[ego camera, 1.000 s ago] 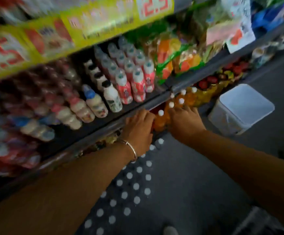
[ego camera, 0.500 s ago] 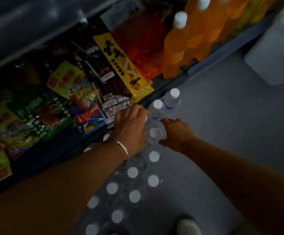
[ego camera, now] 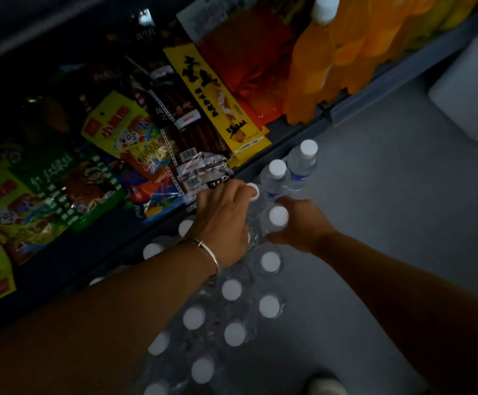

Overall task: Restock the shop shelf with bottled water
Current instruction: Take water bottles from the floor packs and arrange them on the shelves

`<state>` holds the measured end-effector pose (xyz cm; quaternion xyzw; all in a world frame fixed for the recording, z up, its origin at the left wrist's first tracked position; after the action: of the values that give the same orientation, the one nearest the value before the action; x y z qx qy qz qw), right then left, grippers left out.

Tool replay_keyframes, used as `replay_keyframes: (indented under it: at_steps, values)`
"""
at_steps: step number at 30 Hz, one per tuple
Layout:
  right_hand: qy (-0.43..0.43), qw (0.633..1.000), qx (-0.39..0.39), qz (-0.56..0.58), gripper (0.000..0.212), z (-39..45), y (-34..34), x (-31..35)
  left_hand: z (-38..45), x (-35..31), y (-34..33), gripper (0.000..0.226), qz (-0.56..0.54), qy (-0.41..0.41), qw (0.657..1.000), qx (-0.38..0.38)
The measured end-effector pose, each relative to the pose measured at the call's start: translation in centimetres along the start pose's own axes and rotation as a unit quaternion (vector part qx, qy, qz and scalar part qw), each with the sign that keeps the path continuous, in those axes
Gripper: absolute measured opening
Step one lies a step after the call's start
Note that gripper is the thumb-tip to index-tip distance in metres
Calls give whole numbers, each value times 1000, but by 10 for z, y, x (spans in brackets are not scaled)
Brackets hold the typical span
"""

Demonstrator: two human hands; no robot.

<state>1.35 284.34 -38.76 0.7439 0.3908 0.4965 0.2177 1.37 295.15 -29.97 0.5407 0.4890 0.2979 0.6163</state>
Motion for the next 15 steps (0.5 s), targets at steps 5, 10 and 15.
replay_keyframes:
  at_steps: [5, 10, 15]
  values:
    - [52, 999, 0, -1, 49, -33, 81, 55, 2, -23, 60, 52, 25, 5, 999, 32]
    - [115, 993, -5, 7, 42, -84, 199, 149, 10, -62, 180, 47, 40, -2, 999, 32]
    - [211, 977, -1, 31, 29, -161, 334, 271, 11, -110, 344, 44, 43, -13, 999, 5]
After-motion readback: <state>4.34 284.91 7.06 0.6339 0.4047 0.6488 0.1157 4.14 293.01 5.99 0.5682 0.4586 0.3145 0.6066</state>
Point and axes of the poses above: each hand's wrist, its own z-axis towards the middle knuckle, its own y-axis out of the back of the hand, x = y × z, the point moved 10 cm from there along z, towards the middle knuckle, and after that the axes turned 8 degrees about -x, right-handed, at the moved point
